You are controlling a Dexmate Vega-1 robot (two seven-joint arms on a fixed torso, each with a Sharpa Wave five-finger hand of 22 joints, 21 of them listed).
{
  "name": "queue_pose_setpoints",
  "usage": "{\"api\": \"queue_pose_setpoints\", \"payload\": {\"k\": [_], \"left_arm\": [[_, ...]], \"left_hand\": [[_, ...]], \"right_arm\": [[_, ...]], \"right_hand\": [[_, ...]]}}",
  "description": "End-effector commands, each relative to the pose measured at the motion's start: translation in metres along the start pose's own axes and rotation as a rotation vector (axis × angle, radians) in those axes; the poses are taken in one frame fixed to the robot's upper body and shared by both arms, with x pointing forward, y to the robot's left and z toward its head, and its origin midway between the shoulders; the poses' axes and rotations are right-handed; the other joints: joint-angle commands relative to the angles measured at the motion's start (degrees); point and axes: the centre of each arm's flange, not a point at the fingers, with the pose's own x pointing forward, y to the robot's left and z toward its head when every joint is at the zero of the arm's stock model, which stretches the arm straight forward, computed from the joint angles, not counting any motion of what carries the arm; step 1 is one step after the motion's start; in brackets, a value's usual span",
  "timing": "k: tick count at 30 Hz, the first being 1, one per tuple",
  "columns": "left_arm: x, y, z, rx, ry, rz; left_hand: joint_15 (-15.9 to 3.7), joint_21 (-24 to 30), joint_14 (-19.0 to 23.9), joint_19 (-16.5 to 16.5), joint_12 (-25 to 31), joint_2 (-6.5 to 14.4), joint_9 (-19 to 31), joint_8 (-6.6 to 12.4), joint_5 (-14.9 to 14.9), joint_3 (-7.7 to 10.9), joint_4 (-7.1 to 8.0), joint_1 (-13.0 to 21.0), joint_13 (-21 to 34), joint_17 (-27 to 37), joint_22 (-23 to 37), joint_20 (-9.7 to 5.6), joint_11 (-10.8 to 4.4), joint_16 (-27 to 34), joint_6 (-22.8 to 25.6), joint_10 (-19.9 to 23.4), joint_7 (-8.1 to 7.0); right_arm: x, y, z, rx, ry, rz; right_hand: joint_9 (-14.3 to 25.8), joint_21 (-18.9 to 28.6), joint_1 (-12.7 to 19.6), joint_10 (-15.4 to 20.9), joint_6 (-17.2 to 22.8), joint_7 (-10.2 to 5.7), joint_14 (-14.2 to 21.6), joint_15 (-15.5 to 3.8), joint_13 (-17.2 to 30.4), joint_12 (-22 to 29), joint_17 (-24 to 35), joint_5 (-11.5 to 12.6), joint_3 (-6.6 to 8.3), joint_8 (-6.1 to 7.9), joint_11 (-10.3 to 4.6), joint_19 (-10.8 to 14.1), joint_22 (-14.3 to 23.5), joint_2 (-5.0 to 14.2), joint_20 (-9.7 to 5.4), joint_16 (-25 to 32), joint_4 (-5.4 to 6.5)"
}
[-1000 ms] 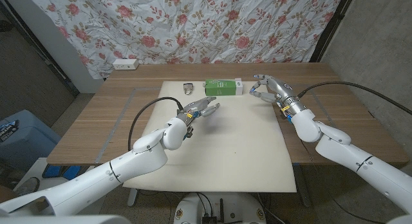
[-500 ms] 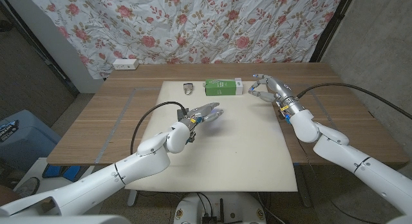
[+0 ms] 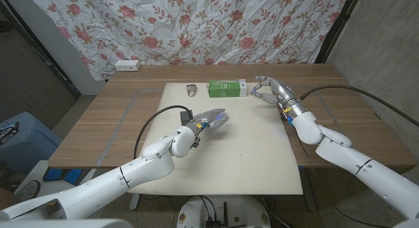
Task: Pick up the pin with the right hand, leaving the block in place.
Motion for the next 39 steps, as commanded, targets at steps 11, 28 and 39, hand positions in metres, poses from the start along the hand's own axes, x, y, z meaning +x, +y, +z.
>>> {"api": "queue_pose_setpoints", "payload": {"k": [11, 28, 39], "left_arm": [[0.001, -0.008, -0.009, 0.034, 0.021, -0.073], [-0.002, -0.009, -0.010, 0.045, 0.049, -0.105], [-0.001, -0.007, -0.010, 0.057, 0.040, -0.113]], "left_hand": [[-0.73, 0.25, -0.10, -1.61, 0.22, 6.40, 0.11, 0.05, 0.36, -1.07, 0.16, -0.64, -0.01, 0.21, 0.37, -5.45, -0.52, 0.57, -0.91, -0.56, -0.17], [-0.52, 0.61, -0.40, -2.52, 0.41, 6.66, 0.13, 0.88, 0.43, -2.28, 0.30, -0.74, -0.01, 0.20, 0.48, -4.54, -0.41, 0.59, 1.18, -0.61, -0.52], [-1.02, 0.83, -0.49, -2.66, 0.58, 6.58, 0.13, 1.09, 0.45, -3.07, 0.34, -0.81, 0.00, 0.20, 0.52, -4.31, -0.60, 0.64, 2.34, -0.29, -0.97]], "right_arm": [[0.006, 0.007, 0.002, 0.032, -0.018, 0.010], [0.016, 0.023, 0.007, 0.040, -0.063, 0.047], [0.020, 0.035, 0.012, 0.077, -0.081, 0.052]], "right_hand": [[0.04, -0.04, 0.41, 0.36, 0.74, -0.46, -0.23, -2.64, 0.22, -0.16, 0.20, 0.21, -0.34, 0.15, 0.29, -0.18, 0.14, 0.47, 0.25, 0.40, -0.06], [-0.16, 0.00, 0.48, 0.26, 0.66, -0.26, -0.17, -2.62, 0.24, -0.29, 0.26, 0.29, -0.52, -0.04, 0.32, -0.14, 0.14, 0.51, 0.31, 0.45, -0.08], [-0.29, 0.04, 0.51, 0.37, 0.84, -0.09, -0.10, -2.46, 0.24, -0.30, 0.29, 0.34, -0.64, -0.08, 0.36, -0.04, 0.14, 0.55, 0.27, 0.50, -0.08]]}}
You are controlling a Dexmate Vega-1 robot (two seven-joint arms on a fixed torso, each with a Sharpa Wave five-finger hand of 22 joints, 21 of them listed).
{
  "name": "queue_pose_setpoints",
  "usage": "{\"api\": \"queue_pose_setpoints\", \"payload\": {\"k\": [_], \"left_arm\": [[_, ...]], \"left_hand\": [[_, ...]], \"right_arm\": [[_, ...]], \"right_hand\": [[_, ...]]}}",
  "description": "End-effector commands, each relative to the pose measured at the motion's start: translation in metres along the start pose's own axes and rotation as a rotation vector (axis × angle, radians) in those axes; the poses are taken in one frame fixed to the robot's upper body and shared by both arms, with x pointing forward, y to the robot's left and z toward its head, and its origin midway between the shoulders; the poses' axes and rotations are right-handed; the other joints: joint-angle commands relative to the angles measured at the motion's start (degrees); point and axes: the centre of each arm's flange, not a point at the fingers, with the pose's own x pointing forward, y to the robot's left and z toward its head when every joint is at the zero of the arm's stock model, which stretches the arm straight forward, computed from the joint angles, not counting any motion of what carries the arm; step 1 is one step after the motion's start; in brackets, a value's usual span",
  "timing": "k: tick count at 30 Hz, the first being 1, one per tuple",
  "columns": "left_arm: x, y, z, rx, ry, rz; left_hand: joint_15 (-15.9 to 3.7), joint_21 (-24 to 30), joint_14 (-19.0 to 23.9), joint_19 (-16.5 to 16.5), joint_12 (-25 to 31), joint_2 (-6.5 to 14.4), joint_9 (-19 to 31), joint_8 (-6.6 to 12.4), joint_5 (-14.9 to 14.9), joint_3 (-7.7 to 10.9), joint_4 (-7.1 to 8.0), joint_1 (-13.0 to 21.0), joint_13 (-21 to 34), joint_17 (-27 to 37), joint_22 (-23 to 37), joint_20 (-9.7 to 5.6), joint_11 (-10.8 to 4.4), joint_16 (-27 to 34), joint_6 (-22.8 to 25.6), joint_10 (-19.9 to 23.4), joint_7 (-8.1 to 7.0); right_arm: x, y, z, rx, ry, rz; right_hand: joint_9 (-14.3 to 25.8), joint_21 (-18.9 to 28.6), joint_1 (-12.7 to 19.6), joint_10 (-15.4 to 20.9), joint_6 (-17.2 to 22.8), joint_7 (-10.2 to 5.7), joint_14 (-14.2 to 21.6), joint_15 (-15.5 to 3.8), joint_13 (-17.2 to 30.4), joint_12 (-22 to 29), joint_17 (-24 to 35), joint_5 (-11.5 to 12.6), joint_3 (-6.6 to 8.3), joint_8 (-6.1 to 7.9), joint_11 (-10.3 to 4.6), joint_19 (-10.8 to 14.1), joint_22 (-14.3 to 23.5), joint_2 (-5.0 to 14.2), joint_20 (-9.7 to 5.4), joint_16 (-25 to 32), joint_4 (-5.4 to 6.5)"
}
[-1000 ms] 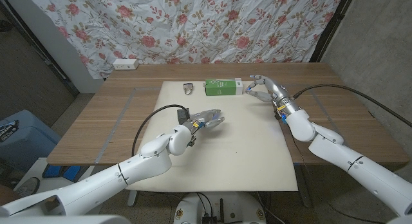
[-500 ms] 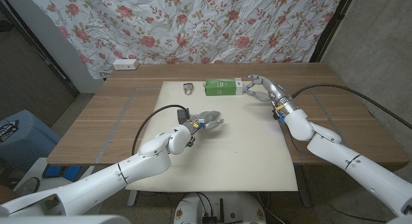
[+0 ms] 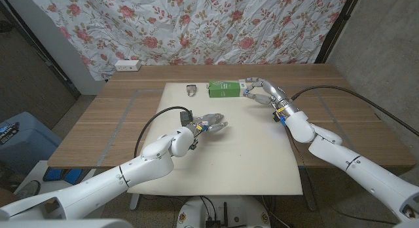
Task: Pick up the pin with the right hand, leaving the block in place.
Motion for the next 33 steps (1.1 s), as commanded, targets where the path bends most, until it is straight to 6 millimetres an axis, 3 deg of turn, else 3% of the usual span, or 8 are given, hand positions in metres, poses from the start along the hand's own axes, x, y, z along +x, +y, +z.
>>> {"api": "queue_pose_setpoints", "payload": {"k": [1, 23, 33], "left_arm": [[0.000, 0.001, 0.000, 0.012, 0.004, -0.015], [0.000, -0.001, -0.002, 0.008, 0.013, -0.024], [0.001, -0.003, -0.002, 0.001, 0.007, -0.030]], "left_hand": [[-0.92, 0.35, -0.37, -0.63, 0.34, 6.80, 0.14, 0.41, 0.24, -0.45, -0.12, -0.59, 0.06, 0.20, 0.25, -4.09, -0.34, 0.38, 0.73, 0.09, -0.12], [-0.60, 0.52, -0.39, -0.86, 0.40, 6.90, 0.15, 0.17, 0.32, -1.30, -0.21, -0.51, 0.05, 0.16, 0.24, -4.10, -0.01, 0.41, 0.91, 0.28, 0.17], [-0.58, 0.61, -0.37, -0.77, 0.39, 6.99, 0.15, 0.08, 0.36, -1.50, -0.27, -0.43, 0.05, 0.14, 0.22, -4.06, -0.04, 0.42, 0.91, 0.28, 0.12]], "right_arm": [[0.006, 0.014, 0.004, 0.027, -0.025, 0.016], [0.002, 0.030, -0.006, 0.020, 0.006, 0.058], [-0.001, 0.038, -0.008, 0.002, 0.003, 0.086]], "right_hand": [[0.06, 0.05, 0.30, 0.39, 0.86, -0.08, -0.11, -2.35, 0.24, -0.30, 0.31, 0.34, -0.16, 0.14, 0.34, -0.03, 0.14, 0.33, 0.30, 0.30, -0.10], [-0.24, -0.31, 0.76, 0.08, 1.18, -0.11, -0.54, -1.67, 0.19, -0.56, 0.31, 0.38, -0.35, 0.04, 0.80, -0.95, 0.10, 0.18, 1.42, 0.11, -0.31], [-0.36, -0.43, 0.94, 0.17, 1.16, -0.15, -1.26, -1.55, 0.16, -0.59, 0.29, 0.35, -0.43, -0.08, 0.61, -1.42, 0.05, 0.11, 1.23, -0.20, -0.34]]}}
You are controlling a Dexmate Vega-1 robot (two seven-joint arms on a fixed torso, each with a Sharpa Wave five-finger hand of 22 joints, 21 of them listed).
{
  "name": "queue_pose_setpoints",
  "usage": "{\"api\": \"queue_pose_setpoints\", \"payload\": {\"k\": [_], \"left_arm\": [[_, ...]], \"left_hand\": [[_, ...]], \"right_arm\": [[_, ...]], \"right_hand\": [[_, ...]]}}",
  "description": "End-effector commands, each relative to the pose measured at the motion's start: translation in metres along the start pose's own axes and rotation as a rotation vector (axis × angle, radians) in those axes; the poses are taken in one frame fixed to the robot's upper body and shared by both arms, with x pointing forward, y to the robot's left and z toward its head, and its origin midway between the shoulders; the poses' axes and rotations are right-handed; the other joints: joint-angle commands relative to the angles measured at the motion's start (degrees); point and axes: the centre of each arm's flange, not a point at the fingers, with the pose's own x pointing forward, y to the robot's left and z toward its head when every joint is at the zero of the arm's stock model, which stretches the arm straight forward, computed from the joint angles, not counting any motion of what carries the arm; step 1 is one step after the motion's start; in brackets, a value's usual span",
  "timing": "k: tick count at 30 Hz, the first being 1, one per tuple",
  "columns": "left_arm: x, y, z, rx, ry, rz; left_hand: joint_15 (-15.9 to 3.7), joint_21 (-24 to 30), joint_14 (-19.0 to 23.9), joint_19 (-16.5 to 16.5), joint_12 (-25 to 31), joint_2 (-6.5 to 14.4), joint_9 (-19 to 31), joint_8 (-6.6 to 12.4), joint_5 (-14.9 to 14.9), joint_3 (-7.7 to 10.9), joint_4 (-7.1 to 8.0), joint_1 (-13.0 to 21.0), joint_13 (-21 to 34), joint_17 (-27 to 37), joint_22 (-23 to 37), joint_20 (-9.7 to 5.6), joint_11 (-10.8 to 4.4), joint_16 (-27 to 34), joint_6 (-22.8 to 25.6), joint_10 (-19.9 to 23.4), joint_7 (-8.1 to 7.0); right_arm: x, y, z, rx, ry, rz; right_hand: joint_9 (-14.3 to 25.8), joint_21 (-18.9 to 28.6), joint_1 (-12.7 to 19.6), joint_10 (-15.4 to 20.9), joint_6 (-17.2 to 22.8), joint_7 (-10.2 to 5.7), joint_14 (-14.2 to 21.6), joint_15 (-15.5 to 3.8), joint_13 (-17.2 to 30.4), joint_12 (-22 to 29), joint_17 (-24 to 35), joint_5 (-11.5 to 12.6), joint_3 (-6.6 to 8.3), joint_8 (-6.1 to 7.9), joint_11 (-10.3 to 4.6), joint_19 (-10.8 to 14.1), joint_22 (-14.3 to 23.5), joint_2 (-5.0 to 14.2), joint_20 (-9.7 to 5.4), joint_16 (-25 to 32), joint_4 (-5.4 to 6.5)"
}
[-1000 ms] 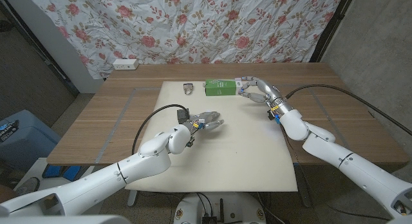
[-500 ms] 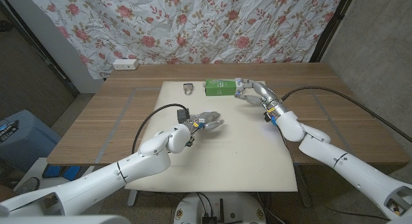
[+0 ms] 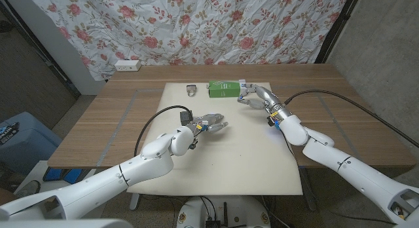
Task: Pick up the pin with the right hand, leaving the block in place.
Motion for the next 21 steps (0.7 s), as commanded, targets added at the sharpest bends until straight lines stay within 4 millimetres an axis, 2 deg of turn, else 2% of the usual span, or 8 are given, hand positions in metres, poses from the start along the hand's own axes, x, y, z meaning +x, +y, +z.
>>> {"api": "queue_pose_setpoints", "payload": {"k": [1, 10, 17, 21], "left_arm": [[0.0013, -0.0031, 0.0003, -0.009, 0.000, -0.006], [0.0018, -0.0032, -0.0007, -0.006, -0.008, -0.013], [0.0034, -0.0023, -0.0012, -0.003, -0.009, -0.016], [0.0039, -0.0022, -0.0010, -0.001, -0.011, -0.022]], "left_hand": [[-0.61, 0.31, -0.18, -0.17, 0.33, 7.00, 0.19, 0.09, 0.37, -0.35, -0.03, -0.43, 0.12, 0.14, 0.17, -4.04, -0.04, 0.21, 0.17, 0.28, -0.03], [-0.68, 0.38, -0.15, -0.08, 0.32, 7.08, 0.19, 0.03, 0.42, -0.49, -0.09, -0.36, 0.12, 0.11, 0.14, -4.07, -0.12, 0.21, 0.18, 0.28, -0.14], [-0.70, 0.41, -0.17, -0.05, 0.28, 7.13, 0.19, -0.04, 0.45, -0.58, -0.13, -0.31, 0.12, 0.09, 0.12, -4.03, -0.03, 0.20, 0.09, 0.20, -0.16], [-0.76, 0.45, -0.17, 0.02, 0.27, 7.17, 0.19, -0.07, 0.48, -0.63, -0.16, -0.27, 0.11, 0.08, 0.11, -4.08, -0.19, 0.20, 0.08, 0.18, -0.23]], "right_arm": [[-0.0025, 0.0097, -0.0036, -0.023, 0.002, 0.033], [-0.0054, 0.0140, -0.0064, -0.056, 0.018, 0.048], [-0.0065, 0.0163, -0.0083, -0.090, 0.018, 0.062], [-0.0073, 0.0174, -0.0087, -0.105, 0.018, 0.066]], "right_hand": [[0.07, -0.15, 0.98, 0.29, 0.70, -0.45, -0.75, -1.83, 0.15, -0.08, 0.28, 0.36, -0.21, 0.38, 0.16, -0.15, 0.06, 0.06, -0.45, -0.26, -0.11], [-0.07, -0.62, 1.70, 0.87, 0.85, -0.67, -1.04, -2.28, -0.02, -0.04, -0.19, 0.34, -0.35, 0.27, 0.23, -1.84, -0.02, -0.53, -0.72, -0.69, -0.46], [-0.16, -0.70, 2.58, 2.03, 1.13, -0.74, 2.09, -1.93, -0.31, 0.10, -1.38, 0.26, -0.61, 0.13, 0.74, -3.32, -0.10, -1.28, -1.00, -0.23, -0.48], [-0.20, -0.83, 2.74, 2.59, 1.17, -0.77, 3.43, -2.44, -0.45, 0.13, -1.95, 0.23, -0.79, 0.01, 0.88, -4.36, -0.13, -1.43, -1.12, -0.06, -0.32]]}}
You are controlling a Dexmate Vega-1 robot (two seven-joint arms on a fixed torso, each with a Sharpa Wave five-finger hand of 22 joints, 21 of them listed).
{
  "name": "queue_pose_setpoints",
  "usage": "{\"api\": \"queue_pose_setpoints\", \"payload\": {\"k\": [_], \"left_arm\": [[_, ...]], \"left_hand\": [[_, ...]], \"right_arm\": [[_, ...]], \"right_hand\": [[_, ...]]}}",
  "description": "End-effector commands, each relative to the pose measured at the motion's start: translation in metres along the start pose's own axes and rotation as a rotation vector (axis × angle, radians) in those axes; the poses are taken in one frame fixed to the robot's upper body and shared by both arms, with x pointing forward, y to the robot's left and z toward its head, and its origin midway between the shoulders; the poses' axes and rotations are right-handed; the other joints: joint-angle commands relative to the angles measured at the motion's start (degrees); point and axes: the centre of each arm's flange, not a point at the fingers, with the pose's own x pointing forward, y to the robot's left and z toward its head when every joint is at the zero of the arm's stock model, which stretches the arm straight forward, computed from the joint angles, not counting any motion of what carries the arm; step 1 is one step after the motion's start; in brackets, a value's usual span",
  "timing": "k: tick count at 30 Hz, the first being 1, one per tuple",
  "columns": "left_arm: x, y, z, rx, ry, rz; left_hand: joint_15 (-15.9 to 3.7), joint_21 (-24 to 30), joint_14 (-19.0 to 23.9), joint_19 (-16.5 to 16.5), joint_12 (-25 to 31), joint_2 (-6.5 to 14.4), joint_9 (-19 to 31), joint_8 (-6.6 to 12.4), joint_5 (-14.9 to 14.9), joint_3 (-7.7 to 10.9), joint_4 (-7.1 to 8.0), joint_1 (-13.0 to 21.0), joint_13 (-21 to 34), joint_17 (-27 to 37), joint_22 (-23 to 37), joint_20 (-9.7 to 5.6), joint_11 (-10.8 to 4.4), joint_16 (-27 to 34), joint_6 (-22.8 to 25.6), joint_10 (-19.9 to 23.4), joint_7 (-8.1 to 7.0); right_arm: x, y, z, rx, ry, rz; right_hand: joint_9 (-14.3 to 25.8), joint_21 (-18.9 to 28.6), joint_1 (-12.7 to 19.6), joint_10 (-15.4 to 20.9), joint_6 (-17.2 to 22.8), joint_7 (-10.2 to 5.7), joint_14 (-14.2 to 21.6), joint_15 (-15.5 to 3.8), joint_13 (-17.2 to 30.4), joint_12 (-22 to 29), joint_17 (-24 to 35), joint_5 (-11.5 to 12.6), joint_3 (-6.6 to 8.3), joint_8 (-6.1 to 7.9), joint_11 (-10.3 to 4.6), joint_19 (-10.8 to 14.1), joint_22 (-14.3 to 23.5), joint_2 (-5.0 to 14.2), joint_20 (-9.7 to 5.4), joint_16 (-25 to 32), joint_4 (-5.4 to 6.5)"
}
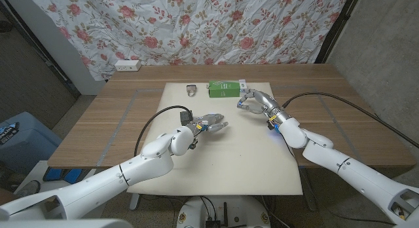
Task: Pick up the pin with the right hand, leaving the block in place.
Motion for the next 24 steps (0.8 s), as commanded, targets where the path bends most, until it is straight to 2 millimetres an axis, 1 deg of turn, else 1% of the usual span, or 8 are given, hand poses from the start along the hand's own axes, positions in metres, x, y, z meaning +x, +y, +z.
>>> {"api": "queue_pose_setpoints", "payload": {"k": [1, 2, 5, 12, 15, 18, 24], "left_arm": [[0.002, 0.000, 0.000, 0.004, -0.011, -0.013], [0.002, 0.000, 0.000, 0.004, -0.015, -0.015], [0.003, -0.001, 0.001, 0.003, -0.011, -0.014], [0.004, -0.003, 0.001, -0.001, -0.006, -0.014], [0.004, -0.004, 0.002, -0.001, -0.009, -0.017], [0.005, -0.005, 0.002, -0.003, -0.009, -0.022], [0.004, -0.005, 0.002, 0.000, -0.026, -0.024]], "left_hand": [[-0.81, 0.34, -0.20, 0.19, 0.10, 7.17, 0.19, -0.07, 0.49, -0.17, -0.18, -0.26, 0.13, 0.09, 0.12, -3.97, -0.22, 0.24, 0.09, 0.19, -0.35], [-0.83, 0.36, -0.21, 0.22, 0.10, 7.17, 0.19, -0.09, 0.49, -0.19, -0.19, -0.25, 0.13, 0.09, 0.11, -4.01, -0.31, 0.23, 0.05, 0.18, -0.42], [-0.84, 0.38, -0.21, 0.27, 0.08, 7.18, 0.19, -0.12, 0.51, -0.22, -0.20, -0.23, 0.13, 0.08, 0.10, -4.02, -0.35, 0.23, 0.01, 0.15, -0.52], [-0.96, 0.41, -0.20, 0.34, 0.09, 7.21, 0.20, -0.10, 0.54, -0.29, -0.25, -0.17, 0.12, 0.05, 0.08, -4.07, -0.62, 0.23, 0.12, 0.18, -0.64], [-0.94, 0.41, -0.21, 0.35, 0.08, 7.22, 0.20, -0.11, 0.55, -0.32, -0.26, -0.16, 0.12, 0.05, 0.07, -4.08, -0.64, 0.22, 0.11, 0.15, -0.70], [-0.94, 0.42, -0.21, 0.36, 0.06, 7.23, 0.20, -0.15, 0.57, -0.35, -0.27, -0.15, 0.12, 0.04, 0.06, -4.04, -0.71, 0.22, 0.03, 0.12, -0.77], [-1.11, 0.43, -0.25, 0.40, 0.04, 7.23, 0.21, -0.19, 0.59, -0.41, -0.28, -0.13, 0.12, 0.03, 0.05, -4.03, -0.72, 0.20, -0.05, 0.06, -0.85]], "right_arm": [[-0.002, 0.005, -0.003, -0.049, 0.005, 0.020], [-0.002, 0.005, -0.003, -0.054, 0.006, 0.022], [-0.002, 0.007, -0.004, -0.067, 0.008, 0.025], [0.000, 0.011, -0.006, -0.071, 0.005, 0.036], [0.000, 0.014, -0.007, -0.075, 0.005, 0.048], [0.000, 0.016, -0.009, -0.084, 0.007, 0.057], [-0.002, 0.019, -0.013, -0.100, 0.015, 0.061]], "right_hand": [[0.12, -0.22, 0.34, 0.84, 0.70, -0.26, 1.55, -2.15, -0.03, 0.13, -0.39, 0.27, -0.35, -0.01, 0.22, -0.88, -0.01, 0.21, 0.00, 0.41, 0.15], [0.12, -0.19, 0.37, 0.91, 0.75, -0.28, 1.98, -2.35, -0.06, 0.11, -0.52, 0.26, -0.40, -0.02, 0.22, -0.96, -0.02, 0.17, 0.00, 0.50, 0.18], [0.09, -0.16, 0.37, 0.91, 0.76, -0.32, 3.22, -1.95, -0.13, 0.00, -0.87, 0.25, -0.53, -0.12, 0.16, -1.33, -0.03, 0.13, 0.08, 0.78, 0.30], [0.05, -0.13, 0.30, 0.59, 0.76, -0.36, 2.73, -1.50, -0.20, -0.25, -1.20, 0.24, -0.66, -0.24, -0.18, -1.68, -0.04, 0.20, 0.23, 0.38, 0.46], [0.03, -0.10, 0.30, 0.56, 0.85, -0.38, 2.81, -1.73, -0.22, -0.30, -1.31, 0.23, -0.70, -0.26, -0.23, -1.74, -0.04, 0.20, 0.21, 0.34, 0.49], [0.01, -0.05, 0.27, 0.72, 0.90, -0.39, 2.92, -1.73, -0.24, -0.28, -1.43, 0.22, -0.74, -0.29, -0.16, -1.74, -0.05, 0.21, 0.23, 0.31, 0.53], [-0.03, 0.01, 0.28, 1.01, 1.04, -0.40, 3.04, -1.81, -0.29, -0.24, -1.67, 0.22, -0.81, -0.34, 0.24, -1.81, -0.05, 0.26, -0.20, 0.20, 0.58]]}}
